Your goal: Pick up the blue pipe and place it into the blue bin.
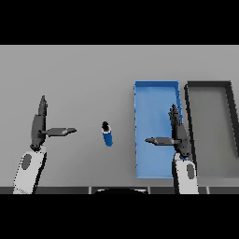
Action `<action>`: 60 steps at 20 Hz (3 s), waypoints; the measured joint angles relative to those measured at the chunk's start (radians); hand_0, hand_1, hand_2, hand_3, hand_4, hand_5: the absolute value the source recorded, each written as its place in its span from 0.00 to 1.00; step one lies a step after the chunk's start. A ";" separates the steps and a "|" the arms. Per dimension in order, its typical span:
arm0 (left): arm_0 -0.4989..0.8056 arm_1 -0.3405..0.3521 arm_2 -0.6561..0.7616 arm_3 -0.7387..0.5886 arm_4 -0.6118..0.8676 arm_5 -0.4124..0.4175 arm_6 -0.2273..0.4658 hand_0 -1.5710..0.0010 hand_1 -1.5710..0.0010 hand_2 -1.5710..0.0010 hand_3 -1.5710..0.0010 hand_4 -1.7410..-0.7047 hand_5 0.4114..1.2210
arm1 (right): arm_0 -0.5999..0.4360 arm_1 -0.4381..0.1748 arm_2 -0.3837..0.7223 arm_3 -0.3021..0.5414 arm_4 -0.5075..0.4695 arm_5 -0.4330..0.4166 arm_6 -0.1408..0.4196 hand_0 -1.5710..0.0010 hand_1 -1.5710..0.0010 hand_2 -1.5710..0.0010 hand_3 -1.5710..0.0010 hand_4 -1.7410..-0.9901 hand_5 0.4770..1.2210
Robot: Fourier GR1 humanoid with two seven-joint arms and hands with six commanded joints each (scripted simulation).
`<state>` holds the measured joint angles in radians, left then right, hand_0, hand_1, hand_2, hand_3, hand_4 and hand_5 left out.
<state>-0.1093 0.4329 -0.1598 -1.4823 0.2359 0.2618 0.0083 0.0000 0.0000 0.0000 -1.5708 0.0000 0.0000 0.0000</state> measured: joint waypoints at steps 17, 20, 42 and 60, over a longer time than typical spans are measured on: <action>0.072 0.171 -0.104 -0.029 0.000 -0.343 -0.175 1.00 1.00 1.00 1.00 0.70 0.21 | 0.074 -0.141 0.071 -0.103 0.112 0.075 -0.058 1.00 1.00 1.00 1.00 0.70 0.15; 0.082 0.202 -0.153 -0.091 -0.009 -0.406 -0.159 1.00 1.00 1.00 1.00 0.68 0.17 | 0.070 -0.141 0.080 -0.099 0.114 0.086 -0.086 1.00 1.00 1.00 1.00 0.69 0.17; -0.095 -0.109 -0.405 0.062 -0.155 -0.464 -0.027 1.00 1.00 1.00 1.00 0.64 0.04 | 0.106 -0.135 0.073 -0.120 0.105 0.088 -0.102 1.00 1.00 1.00 1.00 0.63 0.16; -0.120 -0.283 -0.405 0.152 -0.139 -0.379 -0.206 0.08 0.07 0.06 0.12 0.05 0.95 | 0.093 -0.148 0.061 -0.116 0.097 0.093 -0.107 1.00 1.00 1.00 1.00 0.66 0.19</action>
<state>-0.2295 0.1500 -0.5651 -1.3308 0.0970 -0.1169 -0.1976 0.0926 -0.1480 0.0606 -1.6872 0.0972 0.0932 -0.1072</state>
